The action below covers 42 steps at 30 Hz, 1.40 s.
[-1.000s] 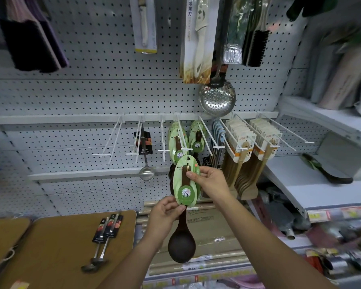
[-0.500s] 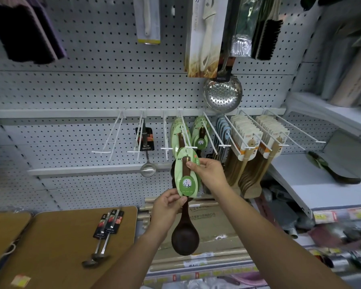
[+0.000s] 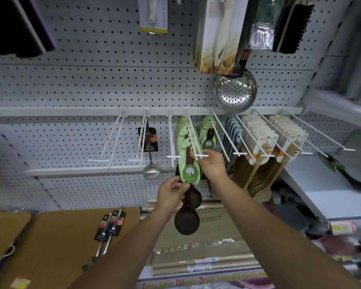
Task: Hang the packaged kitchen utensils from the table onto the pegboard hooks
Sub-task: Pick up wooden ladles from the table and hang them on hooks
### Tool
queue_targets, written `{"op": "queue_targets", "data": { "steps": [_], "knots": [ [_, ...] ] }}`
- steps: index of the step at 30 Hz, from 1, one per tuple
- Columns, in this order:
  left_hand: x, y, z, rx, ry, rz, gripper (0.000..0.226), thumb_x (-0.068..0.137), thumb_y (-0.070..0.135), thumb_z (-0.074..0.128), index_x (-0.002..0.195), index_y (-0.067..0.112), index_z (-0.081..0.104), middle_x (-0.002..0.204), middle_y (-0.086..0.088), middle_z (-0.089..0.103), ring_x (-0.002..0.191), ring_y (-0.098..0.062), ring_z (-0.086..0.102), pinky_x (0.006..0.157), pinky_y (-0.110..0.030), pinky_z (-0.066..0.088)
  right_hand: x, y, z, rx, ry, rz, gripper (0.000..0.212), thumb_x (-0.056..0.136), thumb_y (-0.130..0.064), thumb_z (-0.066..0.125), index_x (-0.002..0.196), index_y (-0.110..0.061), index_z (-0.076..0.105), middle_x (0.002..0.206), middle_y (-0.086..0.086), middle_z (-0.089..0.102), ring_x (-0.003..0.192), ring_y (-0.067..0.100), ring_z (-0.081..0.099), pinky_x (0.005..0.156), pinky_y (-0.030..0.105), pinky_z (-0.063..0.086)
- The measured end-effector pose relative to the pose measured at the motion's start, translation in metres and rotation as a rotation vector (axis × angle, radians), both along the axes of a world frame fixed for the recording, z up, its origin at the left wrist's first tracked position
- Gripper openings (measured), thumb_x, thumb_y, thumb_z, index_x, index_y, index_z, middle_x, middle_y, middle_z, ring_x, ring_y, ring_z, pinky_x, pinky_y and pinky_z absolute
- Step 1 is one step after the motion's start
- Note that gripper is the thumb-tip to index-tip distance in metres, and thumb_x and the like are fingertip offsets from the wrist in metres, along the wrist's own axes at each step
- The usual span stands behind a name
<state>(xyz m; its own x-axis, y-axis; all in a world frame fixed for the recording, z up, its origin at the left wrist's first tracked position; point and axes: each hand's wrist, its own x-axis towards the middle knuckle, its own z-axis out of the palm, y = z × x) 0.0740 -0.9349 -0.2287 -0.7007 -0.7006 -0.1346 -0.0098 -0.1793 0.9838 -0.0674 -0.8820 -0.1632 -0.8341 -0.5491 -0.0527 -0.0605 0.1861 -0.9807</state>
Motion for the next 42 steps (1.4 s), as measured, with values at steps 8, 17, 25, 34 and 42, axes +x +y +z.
{"op": "queue_targets", "data": {
  "steps": [8,17,25,34,42],
  "knots": [
    [-0.032,-0.026,-0.005,-0.022,-0.065,0.018,0.027,0.086,0.010,0.073,0.112,0.008,0.066,0.087,-0.011,0.073,0.088,-0.019,0.072,0.077,-0.034,0.060,-0.015,-0.017,0.010,0.051,0.062,0.013,0.026,0.085,-0.019,0.075,0.100,0.001,0.074,0.104,0.024,0.072,0.102,0.039,0.068,0.093,0.042,0.054],
    [-0.030,-0.030,-0.009,-0.095,-0.099,-0.030,0.032,0.083,0.004,0.074,0.114,0.001,0.064,0.085,-0.009,0.071,0.089,-0.024,0.069,0.085,-0.036,0.059,-0.021,-0.009,0.007,0.163,0.121,-0.002,0.031,0.086,-0.026,0.077,0.101,0.000,0.072,0.099,0.019,0.075,0.093,0.025,0.069,0.090,0.038,0.055],
    [0.028,-0.049,0.000,-0.744,-0.519,-0.081,0.055,0.093,0.057,0.052,0.133,0.019,0.056,0.128,0.000,0.063,0.111,-0.018,0.063,0.098,-0.036,0.049,-0.017,0.060,0.001,0.653,0.525,0.201,0.076,0.089,-0.075,0.043,0.136,-0.017,0.055,0.116,0.006,0.068,0.108,0.026,0.063,0.087,0.039,0.054],
    [0.132,-0.042,0.020,-1.202,-0.999,-0.140,0.074,0.093,0.071,0.030,0.147,0.021,0.037,0.151,-0.002,0.043,0.137,-0.021,0.041,0.110,-0.042,0.039,0.034,0.085,-0.021,0.785,0.948,0.513,0.078,0.088,-0.077,0.038,0.138,-0.018,0.050,0.130,0.008,0.061,0.117,0.029,0.059,0.092,0.038,0.052],
    [0.227,-0.032,0.030,-1.152,-1.173,-0.148,0.078,0.094,0.071,0.025,0.150,0.018,0.032,0.155,-0.005,0.036,0.143,-0.022,0.033,0.116,-0.040,0.029,0.123,0.056,-0.039,0.691,0.942,0.629,0.072,0.088,-0.073,0.042,0.131,-0.017,0.053,0.131,0.008,0.061,0.116,0.028,0.058,0.092,0.037,0.050]
  ]
}}
